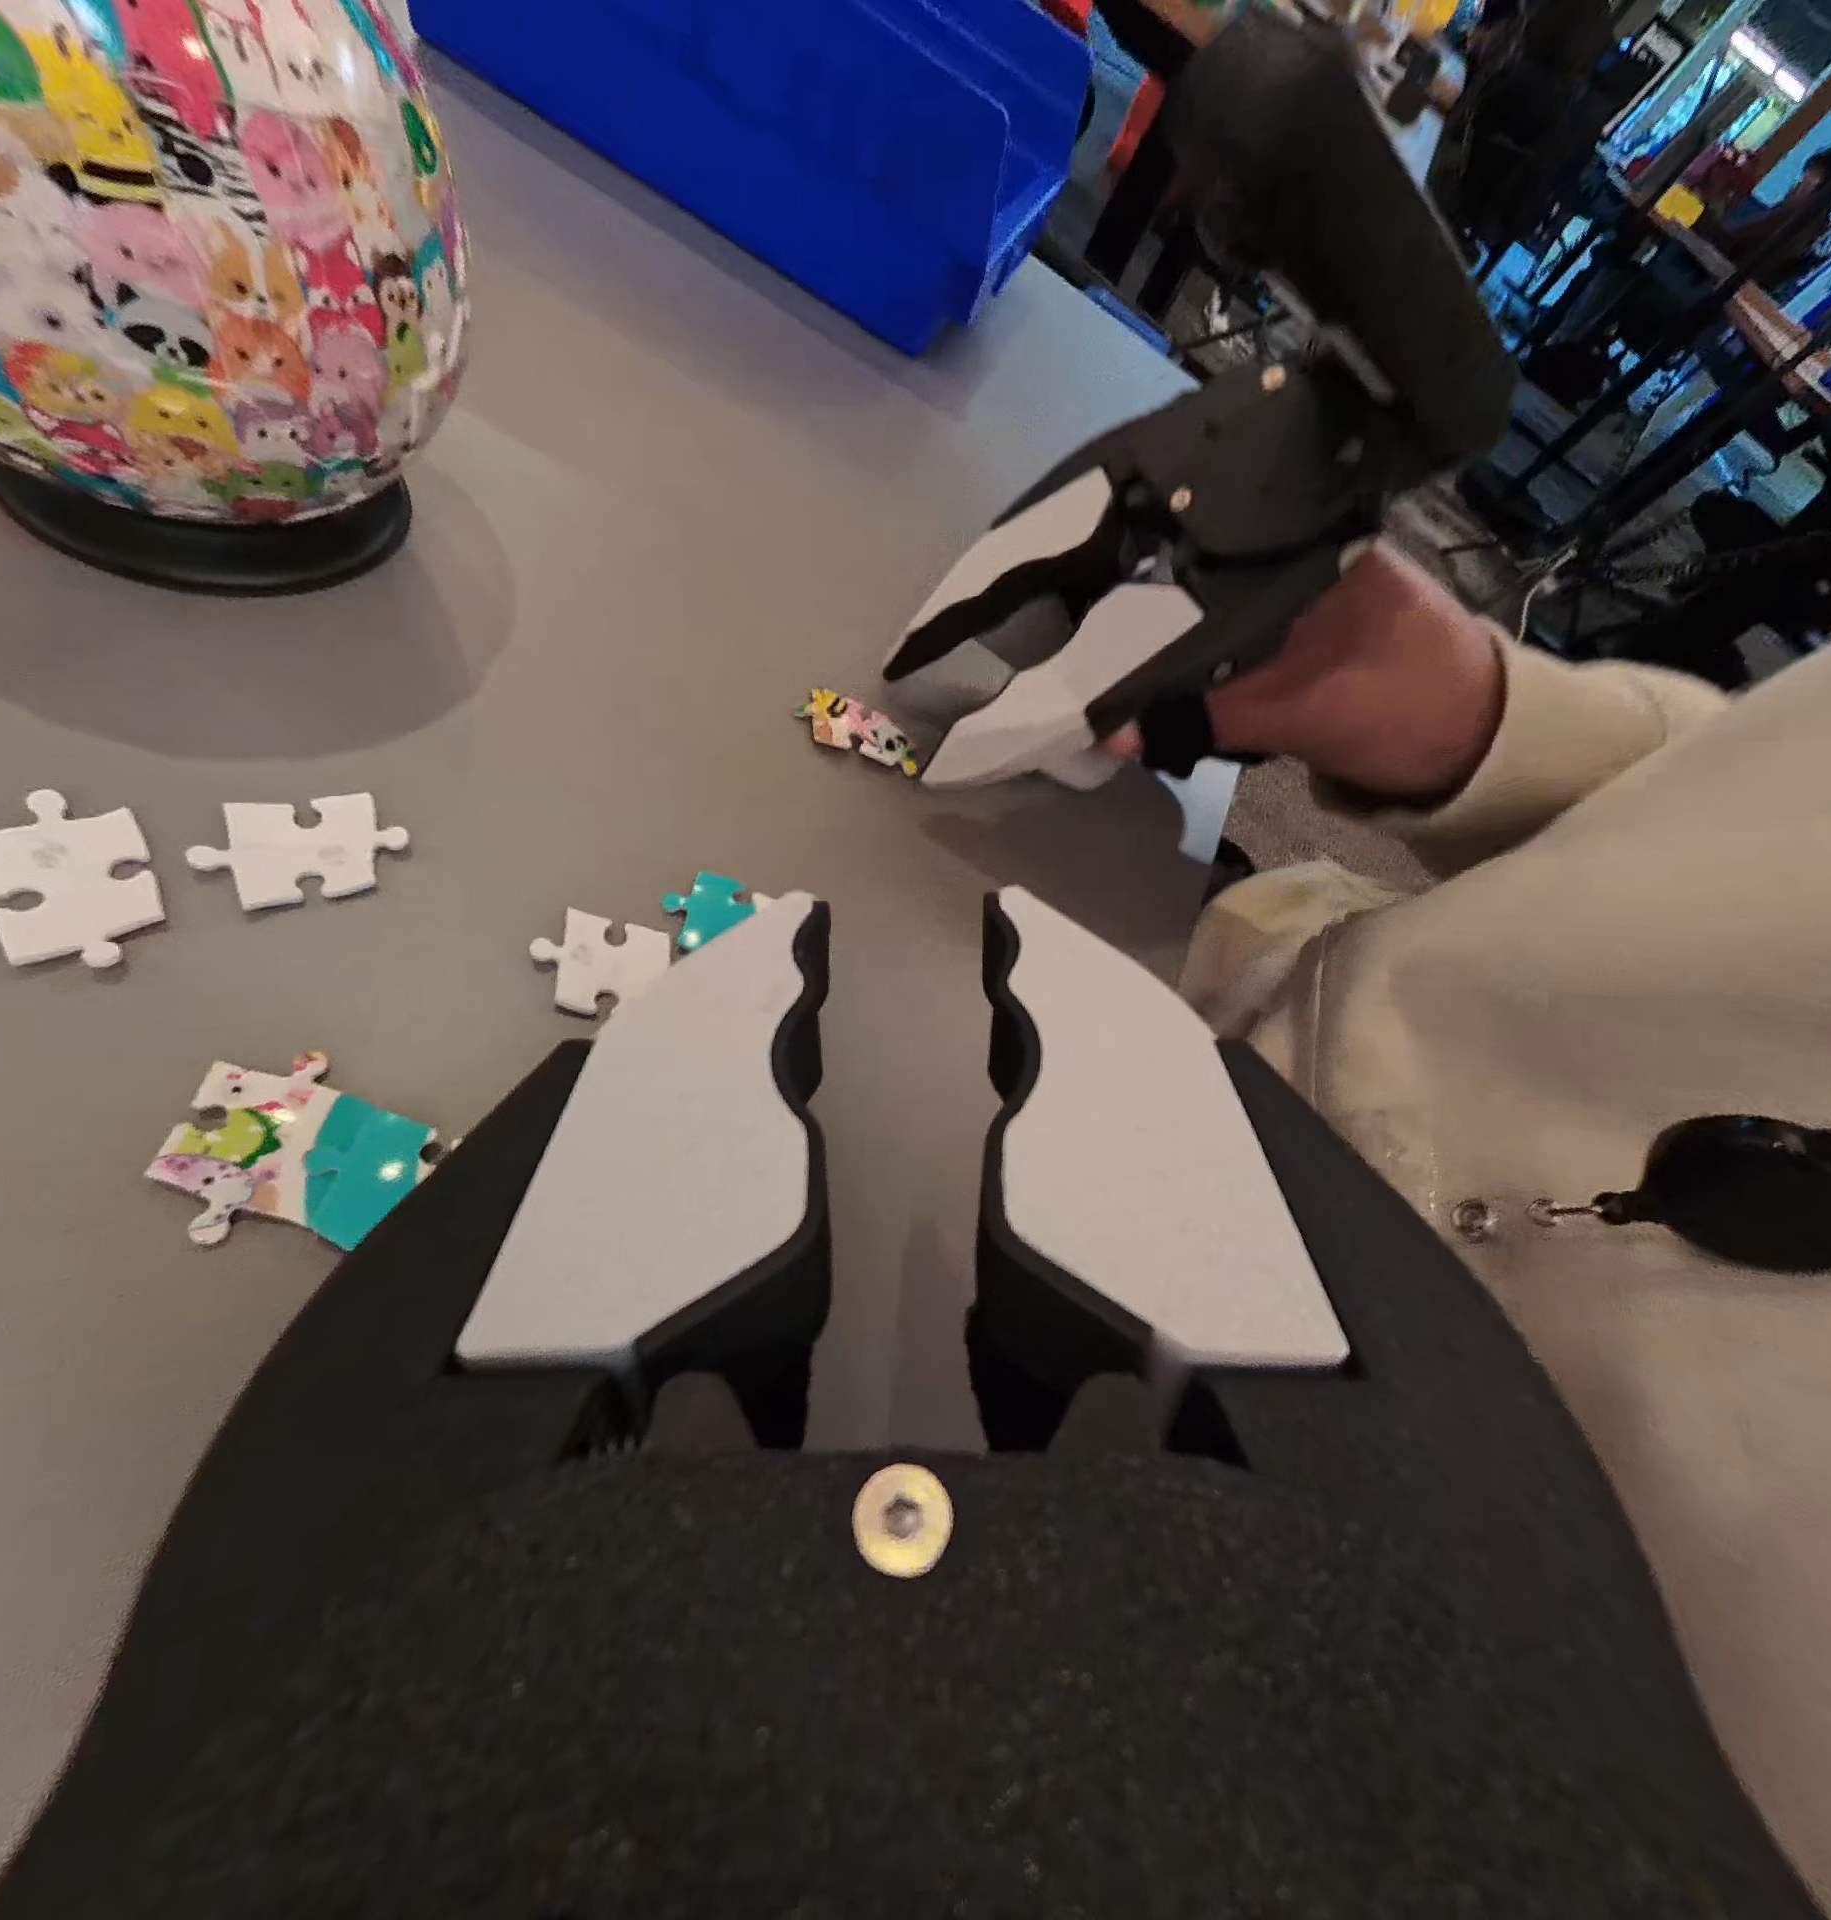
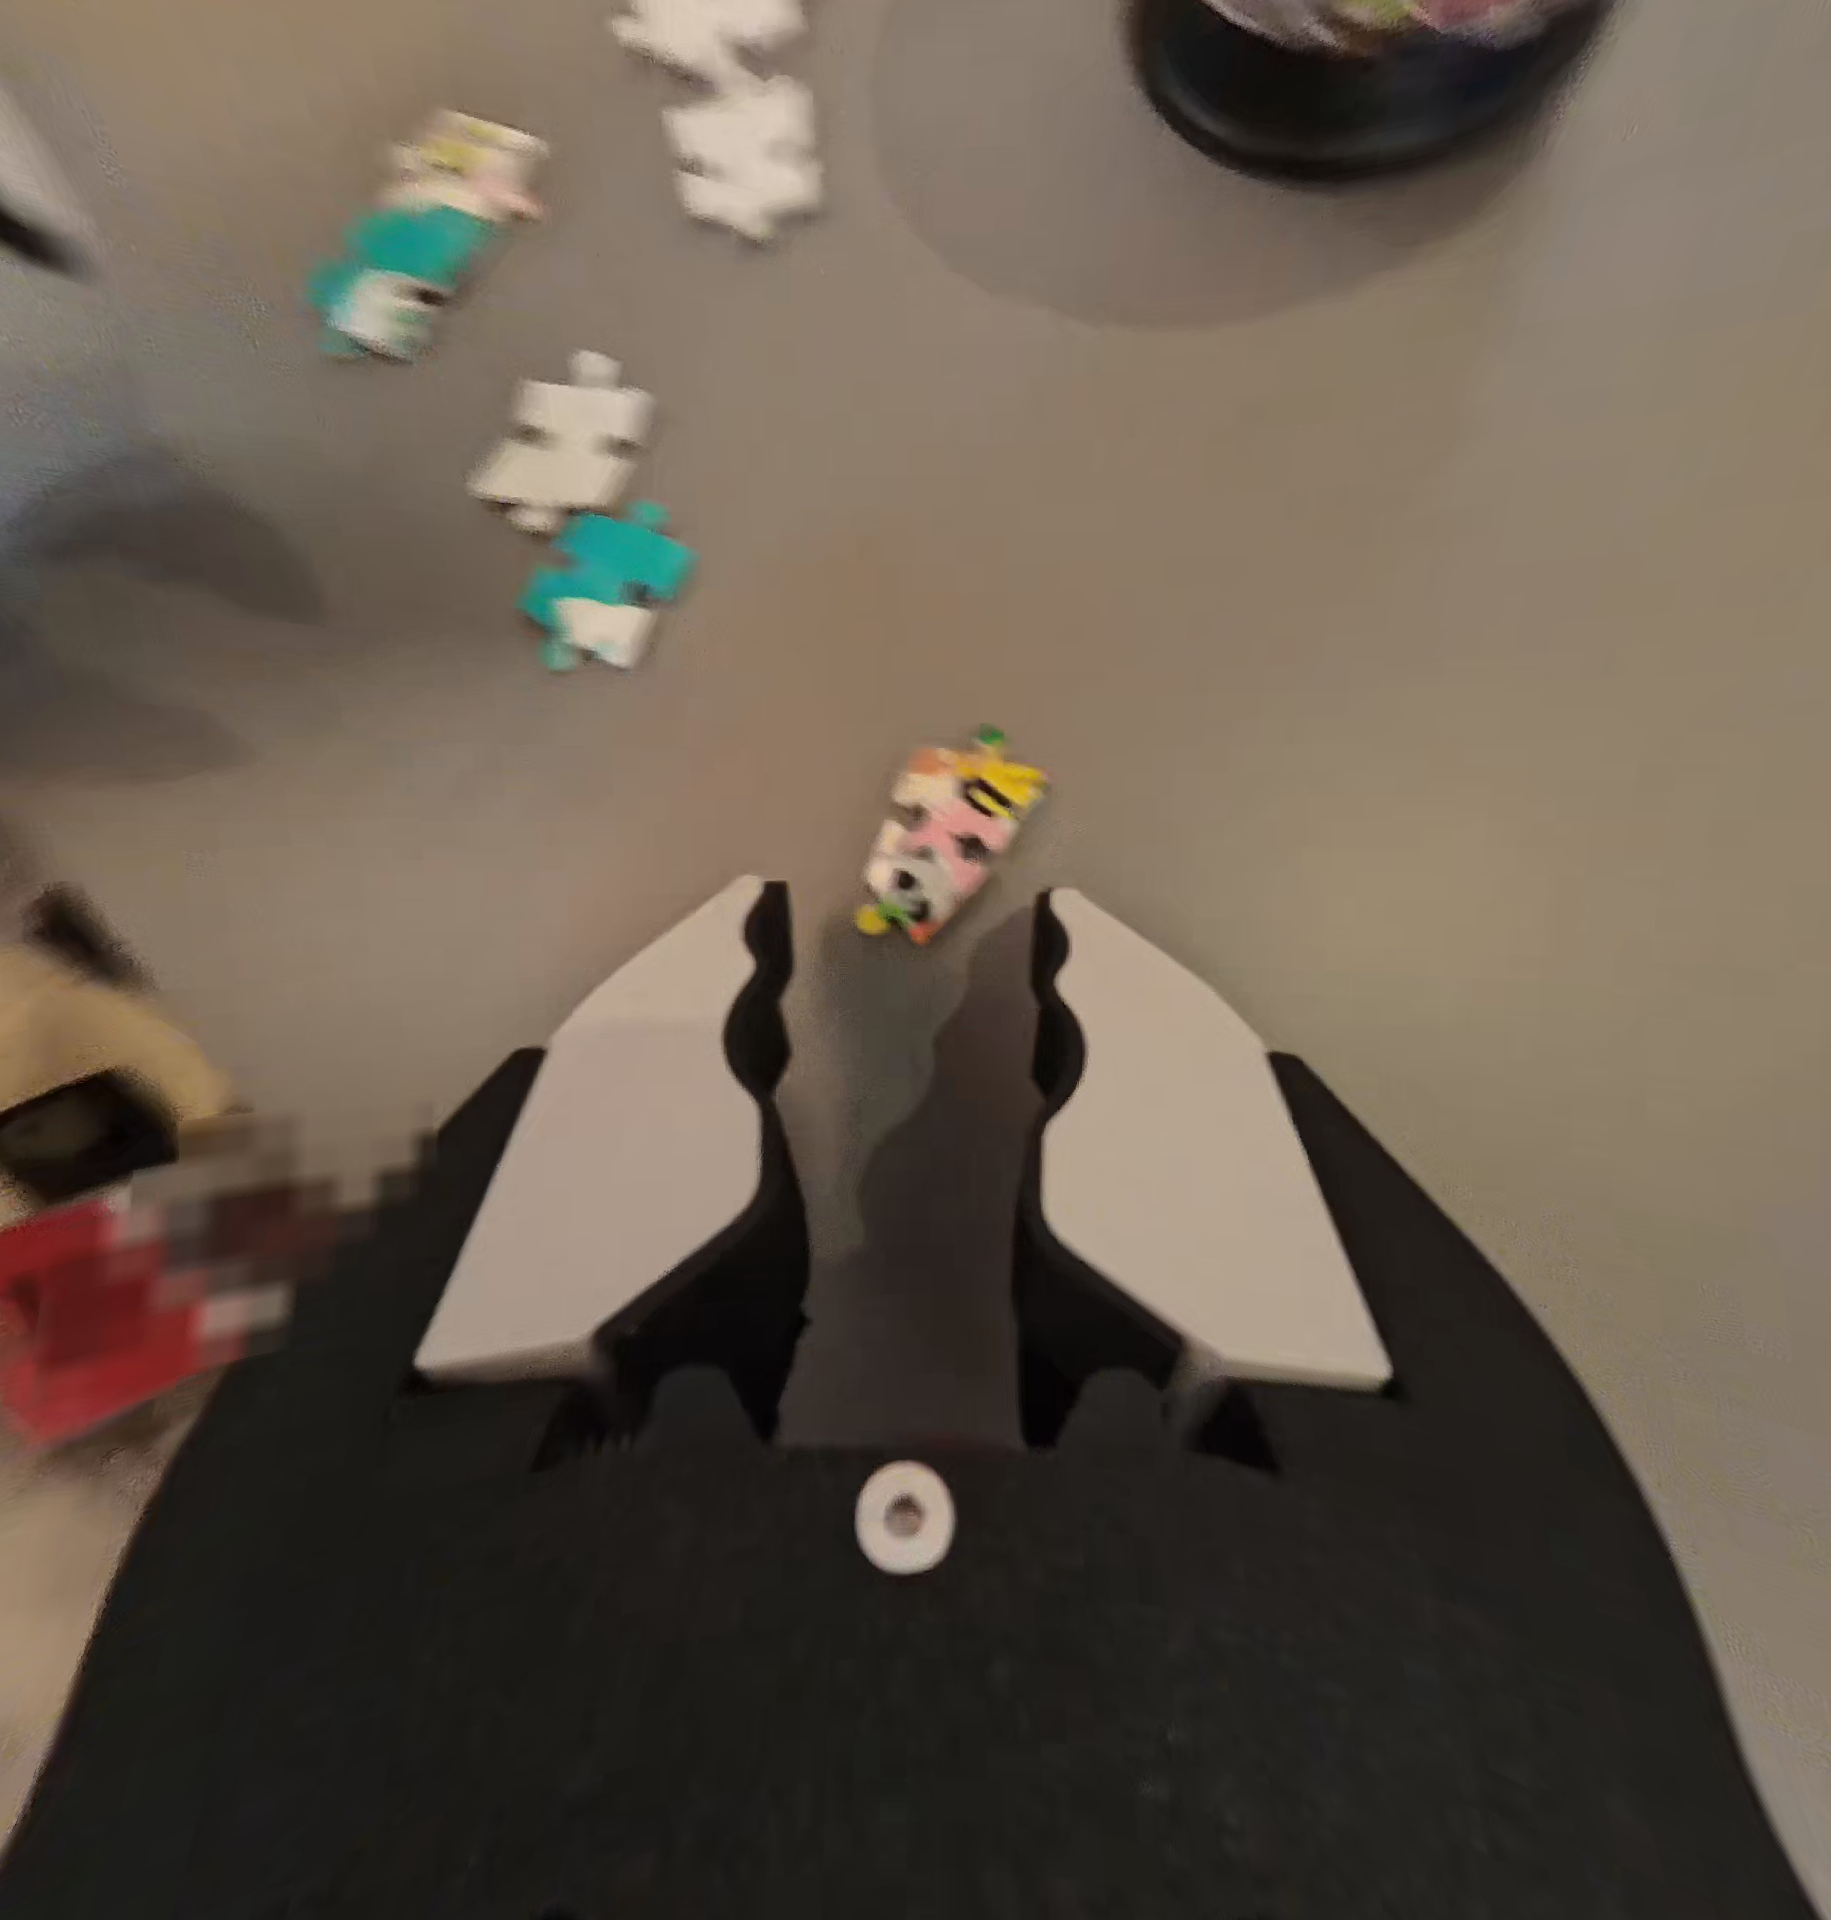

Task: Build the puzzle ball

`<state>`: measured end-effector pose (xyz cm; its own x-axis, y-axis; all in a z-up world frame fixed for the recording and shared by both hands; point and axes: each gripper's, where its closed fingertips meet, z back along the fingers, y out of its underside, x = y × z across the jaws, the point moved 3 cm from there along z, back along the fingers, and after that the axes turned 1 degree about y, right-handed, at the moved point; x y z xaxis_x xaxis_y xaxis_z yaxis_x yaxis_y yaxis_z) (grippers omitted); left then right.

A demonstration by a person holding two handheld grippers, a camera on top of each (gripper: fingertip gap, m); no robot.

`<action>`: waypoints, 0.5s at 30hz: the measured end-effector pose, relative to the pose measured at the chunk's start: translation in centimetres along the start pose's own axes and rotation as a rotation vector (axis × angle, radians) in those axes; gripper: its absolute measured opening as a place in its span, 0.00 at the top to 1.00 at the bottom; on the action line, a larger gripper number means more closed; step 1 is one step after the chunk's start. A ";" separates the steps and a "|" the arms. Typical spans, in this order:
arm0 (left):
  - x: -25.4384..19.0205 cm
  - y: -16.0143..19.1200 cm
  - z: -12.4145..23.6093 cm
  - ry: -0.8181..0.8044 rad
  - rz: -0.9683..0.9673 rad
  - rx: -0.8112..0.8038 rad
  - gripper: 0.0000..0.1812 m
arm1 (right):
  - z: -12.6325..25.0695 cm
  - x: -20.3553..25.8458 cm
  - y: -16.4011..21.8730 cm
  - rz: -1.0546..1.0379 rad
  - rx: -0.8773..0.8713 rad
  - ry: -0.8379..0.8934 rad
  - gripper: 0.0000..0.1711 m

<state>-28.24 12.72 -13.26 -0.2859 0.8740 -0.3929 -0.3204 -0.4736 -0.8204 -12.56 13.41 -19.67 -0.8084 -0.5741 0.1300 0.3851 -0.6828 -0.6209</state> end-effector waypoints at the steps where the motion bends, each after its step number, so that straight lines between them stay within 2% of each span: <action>1: 0.0 -0.1 0.0 -0.001 0.008 -0.008 0.85 | -0.2 -0.3 0.2 -0.013 -0.006 0.088 0.69; 3: 0.0 -0.1 0.0 0.013 0.017 -0.010 0.85 | -0.8 -0.2 0.2 -0.027 -0.042 0.156 0.68; 5: 0.1 0.0 0.0 0.024 0.023 -0.008 0.85 | -1.2 0.0 -0.1 0.004 -0.051 0.196 0.78; 6: 0.3 0.0 0.0 0.023 0.033 -0.006 0.85 | -1.2 0.1 -0.1 0.035 -0.057 0.214 0.87; 9: 0.3 0.1 -0.1 0.053 0.048 0.002 0.85 | -1.3 0.0 -0.1 0.030 -0.084 0.227 0.88; 12: 1.0 0.1 -0.5 0.044 -0.021 0.035 0.85 | -0.8 0.5 -1.0 -0.011 -0.147 0.078 0.88; 14: 0.9 -0.5 -1.1 0.103 -0.097 0.050 0.84 | -0.1 1.9 -2.4 -0.086 -0.232 -0.164 0.88; 15: 0.5 -1.1 -1.3 0.154 -0.140 0.040 0.82 | 0.5 3.3 -3.3 -0.157 -0.268 -0.387 0.88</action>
<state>-26.88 13.81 -13.11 -0.0958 0.9363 -0.3379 -0.3836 -0.3479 -0.8554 -16.24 13.56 -16.77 -0.6034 -0.6340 0.4836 0.1025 -0.6631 -0.7414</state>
